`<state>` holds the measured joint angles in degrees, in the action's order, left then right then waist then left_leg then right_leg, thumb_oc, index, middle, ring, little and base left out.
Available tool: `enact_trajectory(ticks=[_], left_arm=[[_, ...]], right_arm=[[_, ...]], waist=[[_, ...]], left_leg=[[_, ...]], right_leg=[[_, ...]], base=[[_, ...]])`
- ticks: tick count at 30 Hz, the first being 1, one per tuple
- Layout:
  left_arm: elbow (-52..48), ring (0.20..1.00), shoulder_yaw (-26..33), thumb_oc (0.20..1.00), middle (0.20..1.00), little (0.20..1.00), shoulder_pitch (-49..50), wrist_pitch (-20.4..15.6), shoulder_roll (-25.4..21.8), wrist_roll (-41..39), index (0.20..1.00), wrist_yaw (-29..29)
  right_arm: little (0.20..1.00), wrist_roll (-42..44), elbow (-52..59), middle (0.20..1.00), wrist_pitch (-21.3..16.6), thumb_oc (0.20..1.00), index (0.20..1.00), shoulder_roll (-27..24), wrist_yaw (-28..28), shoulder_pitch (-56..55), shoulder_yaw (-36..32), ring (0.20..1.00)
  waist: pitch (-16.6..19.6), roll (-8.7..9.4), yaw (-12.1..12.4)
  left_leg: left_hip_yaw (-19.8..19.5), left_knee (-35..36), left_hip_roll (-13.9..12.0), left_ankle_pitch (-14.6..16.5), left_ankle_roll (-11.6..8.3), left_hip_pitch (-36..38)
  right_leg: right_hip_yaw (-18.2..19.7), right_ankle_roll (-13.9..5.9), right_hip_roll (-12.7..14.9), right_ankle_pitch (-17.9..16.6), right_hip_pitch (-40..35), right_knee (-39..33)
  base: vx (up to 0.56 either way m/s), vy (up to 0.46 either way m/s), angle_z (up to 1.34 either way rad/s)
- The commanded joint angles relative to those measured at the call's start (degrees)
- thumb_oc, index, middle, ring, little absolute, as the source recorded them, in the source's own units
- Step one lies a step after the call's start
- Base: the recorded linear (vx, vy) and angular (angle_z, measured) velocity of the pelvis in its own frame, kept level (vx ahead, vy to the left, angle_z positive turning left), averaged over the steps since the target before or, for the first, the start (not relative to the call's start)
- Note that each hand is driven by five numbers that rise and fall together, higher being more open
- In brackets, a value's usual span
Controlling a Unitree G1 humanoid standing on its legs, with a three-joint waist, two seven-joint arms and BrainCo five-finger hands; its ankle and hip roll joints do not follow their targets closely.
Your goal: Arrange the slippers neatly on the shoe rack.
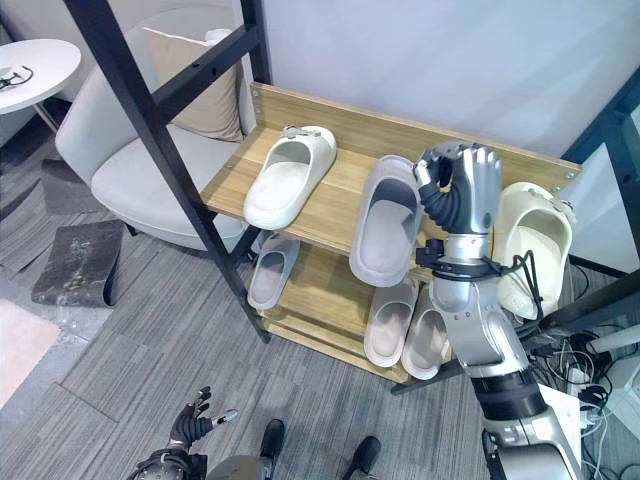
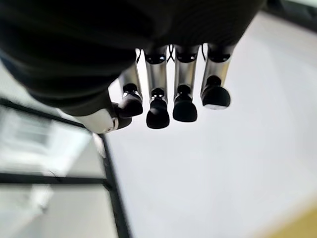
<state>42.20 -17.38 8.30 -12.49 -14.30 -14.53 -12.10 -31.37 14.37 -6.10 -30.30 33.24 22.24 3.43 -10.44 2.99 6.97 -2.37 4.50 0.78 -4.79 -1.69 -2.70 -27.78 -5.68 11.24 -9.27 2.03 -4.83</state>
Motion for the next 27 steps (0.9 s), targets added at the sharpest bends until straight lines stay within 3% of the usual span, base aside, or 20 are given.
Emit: enact_trajectory(ticks=[1, 6, 7, 8, 12, 15, 16, 21, 27], left_arm=[[-0.42, 1.0, 0.13, 1.0, 1.0, 1.0, -2.26, -1.41, -0.73, 2.81, 1.0, -0.86], [-0.73, 1.0, 0.31, 1.0, 1.0, 1.0, -1.92, -1.7, -0.43, 2.76, 1.0, -0.93], [-0.65, 1.0, 0.36, 1.0, 1.0, 1.0, -1.88, -1.68, -0.37, 2.46, 1.0, -0.95], [-0.65, 1.0, 0.36, 1.0, 1.0, 1.0, -1.87, -1.68, -0.34, 2.46, 1.0, -0.95], [-0.48, 1.0, 0.36, 1.0, 1.0, 1.0, -1.98, -1.66, -0.33, 1.96, 1.0, -0.51], [-0.72, 1.0, 0.37, 1.0, 1.0, 1.0, -1.93, -1.78, -0.38, 1.84, 1.0, -0.29], [-0.69, 1.0, 0.07, 1.0, 1.0, 1.0, -1.96, -1.99, -0.8, 2.15, 1.0, 0.19], [-0.38, 1.0, -0.2, 1.0, 1.0, 1.0, -2.22, -2.27, -1.08, 2.24, 1.0, 0.56], [1.02, 1.0, -0.39, 1.0, 1.0, 1.0, -2.57, -2.19, -0.67, 1.77, 1.0, 0.65]], right_arm=[[0.2, 0.6, 5.68, 0.2, -4.4, 0.2, 0.2, -0.98, 1.04, 1.95, -2.33, 0.2], [0.2, 2.15, 6.87, 0.2, -5.16, 0.2, 0.2, -1.3, -0.11, 1.71, -2.26, 0.2], [0.376, 1.33, 5.97, 0.376, -4.48, 0.376, 0.376, -2.1, -0.58, 1.27, -1.96, 0.376], [1.0, 1.32, 5.89, 1.0, -4.48, 1.0, 1.0, -2.14, -0.55, 1.32, -1.91, 1.0], [1.0, -2.03, -0.34, 1.0, -0.79, 1.0, 1.0, -4.92, -1.72, 1.36, -1.05, 1.0], [1.0, -3.47, -2.19, 1.0, -0.17, 1.0, 1.0, -5.68, -1.11, 1.51, -0.96, 1.0], [1.0, -6.61, -6.7, 1.0, 1.96, 1.0, 1.0, -7.38, -0.36, 2.34, -0.35, 1.0], [1.0, -9.22, -11.08, 1.0, 3.9, 1.0, 1.0, -9.28, 0.1, 4.89, 1.15, 1.0], [1.0, -8.8, -13.96, 1.0, 4.36, 1.0, 1.0, -8.22, -1.32, 6.67, 3.91, 1.0]], waist=[[0.68, 0.94, 0.89], [1.74, 0.69, -0.08], [1.98, 0.8, -0.38], [1.98, 0.77, -0.36], [2.33, 0.91, -0.73], [2.29, 0.87, -0.63], [2.23, 0.95, -0.28], [2.04, 1.12, 0.35], [1.36, 1.71, 1.01]], left_leg=[[-1.09, -1.43, -0.04, 4.58, -0.33, -0.23], [-0.33, -0.77, -0.31, 4.43, -0.45, 0.68], [-0.17, -0.63, -0.4, 4.49, -0.45, 0.98], [-0.14, -0.61, -0.41, 4.5, -0.45, 1.01], [0.37, -0.42, -0.48, 4.85, -0.29, 1.77], [0.44, -0.43, -0.45, 4.94, -0.28, 1.9], [0.3, -0.42, -0.5, 4.93, -0.34, 1.97], [-0.11, -0.31, -0.41, 4.92, -0.4, 1.98], [-0.57, -0.59, -0.21, 5.02, -0.35, 1.82]], right_leg=[[-0.32, -4.41, -0.12, 6.54, -4.67, 1.21], [0.65, -4.3, -0.46, 6.49, -4.77, 0.85], [0.92, -4.22, -0.59, 6.54, -4.88, 0.8], [0.95, -4.22, -0.6, 6.54, -4.88, 0.8], [1.47, -4.14, -0.68, 6.56, -5.19, 0.73], [1.45, -4.15, -0.7, 6.58, -5.36, 0.64], [1.21, -4.16, -0.67, 6.61, -5.55, 0.55], [0.86, -4.21, -0.64, 6.61, -5.76, 0.4], [0.54, -4.19, -0.52, 6.6, -5.72, 0.7]], base=[[-0.01, -0.013, -0.04], [0.0, -0.015, -0.1], [0.0, -0.023, -0.16], [-0.01, -0.018, -0.11], [0.01, -0.003, -0.08], [0.0, 0.001, -0.05], [-0.01, 0.0, -0.05], [0.0, 0.0, -0.01], [0.01, 0.012, 0.05]])
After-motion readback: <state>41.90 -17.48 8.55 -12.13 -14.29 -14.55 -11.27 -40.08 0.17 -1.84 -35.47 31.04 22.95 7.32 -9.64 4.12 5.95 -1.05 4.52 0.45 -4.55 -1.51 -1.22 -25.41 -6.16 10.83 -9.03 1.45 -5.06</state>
